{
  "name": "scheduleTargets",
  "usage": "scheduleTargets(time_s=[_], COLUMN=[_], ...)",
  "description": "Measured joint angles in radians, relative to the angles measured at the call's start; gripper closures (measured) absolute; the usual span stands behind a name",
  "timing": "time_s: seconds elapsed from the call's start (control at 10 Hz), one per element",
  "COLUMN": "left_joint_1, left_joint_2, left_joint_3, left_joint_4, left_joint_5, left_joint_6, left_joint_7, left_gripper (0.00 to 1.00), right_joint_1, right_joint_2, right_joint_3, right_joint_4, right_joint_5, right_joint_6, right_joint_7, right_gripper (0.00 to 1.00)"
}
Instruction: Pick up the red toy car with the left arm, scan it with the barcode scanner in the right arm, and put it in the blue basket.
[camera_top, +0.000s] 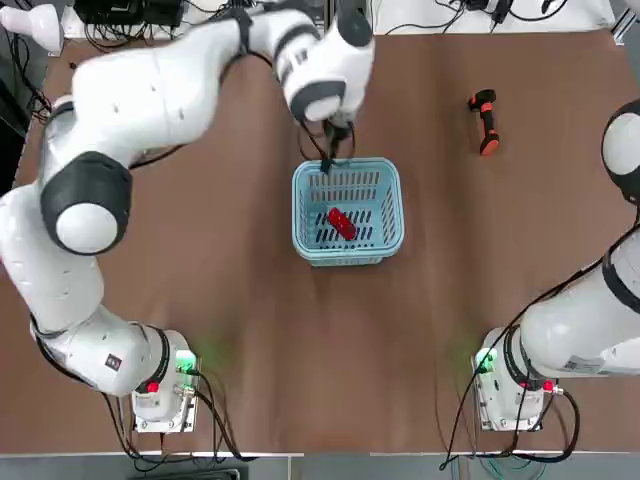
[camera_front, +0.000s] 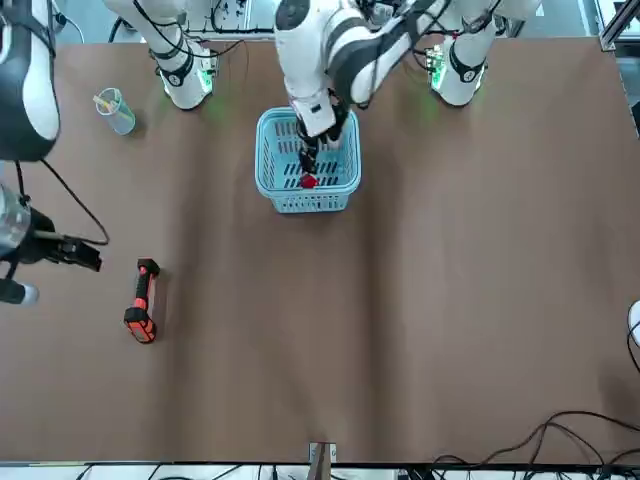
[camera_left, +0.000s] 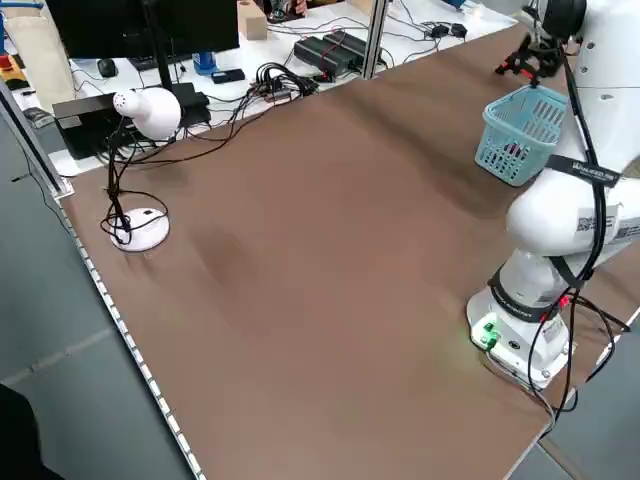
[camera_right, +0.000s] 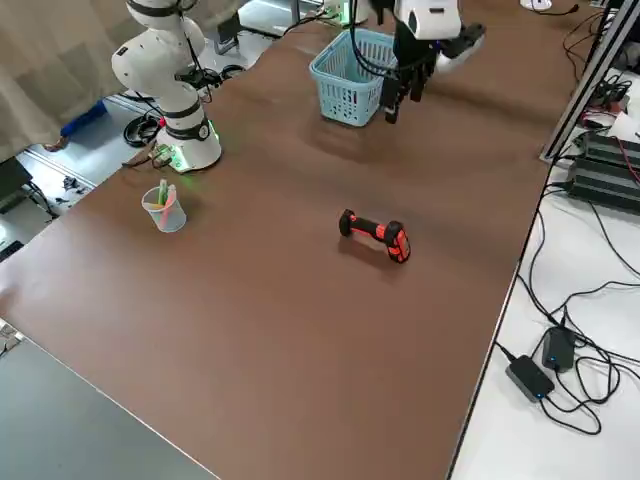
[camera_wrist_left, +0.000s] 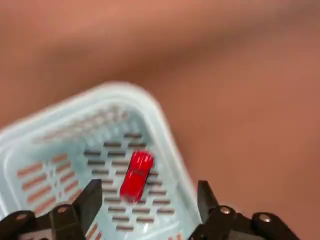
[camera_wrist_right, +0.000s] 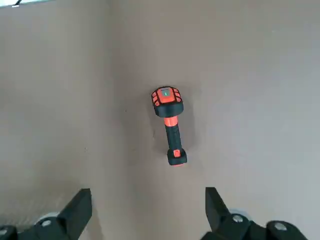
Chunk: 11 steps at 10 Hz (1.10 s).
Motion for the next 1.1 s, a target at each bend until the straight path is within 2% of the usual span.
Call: scheduleTargets(time_s=[0.2,0.6,0.7,1.1], left_joint_1=[0.112,0.325,0.337,0.337], left_joint_2=[-0.042,-0.113,-0.140,-0.290], left_joint_3=[0.000,0.010,0.056,0.306], left_joint_4=[-0.004,-0.005,-0.005,-0.007], left_joint_5=[-0.008,-0.059,-0.099,-0.286], left_joint_6=[-0.007,-0.007,-0.007,-0.011], left_joint_7=[0.142,0.419,0.512,0.936], left_gripper=[0.15,0.15,0.15,0.15], right_joint_1=[0.017,0.045,0.045,-0.001], right_joint_2=[-0.062,-0.104,-0.114,-0.137], right_joint_3=[0.001,0.000,-0.004,-0.015], right_joint_4=[0.001,0.001,0.001,-0.001], right_joint_5=[0.000,-0.001,-0.001,0.000], right_joint_6=[-0.111,-0.197,-0.205,-0.218], right_joint_7=[-0.006,-0.123,-0.126,-0.147], right_gripper=[0.00,0.00,0.00,0.00])
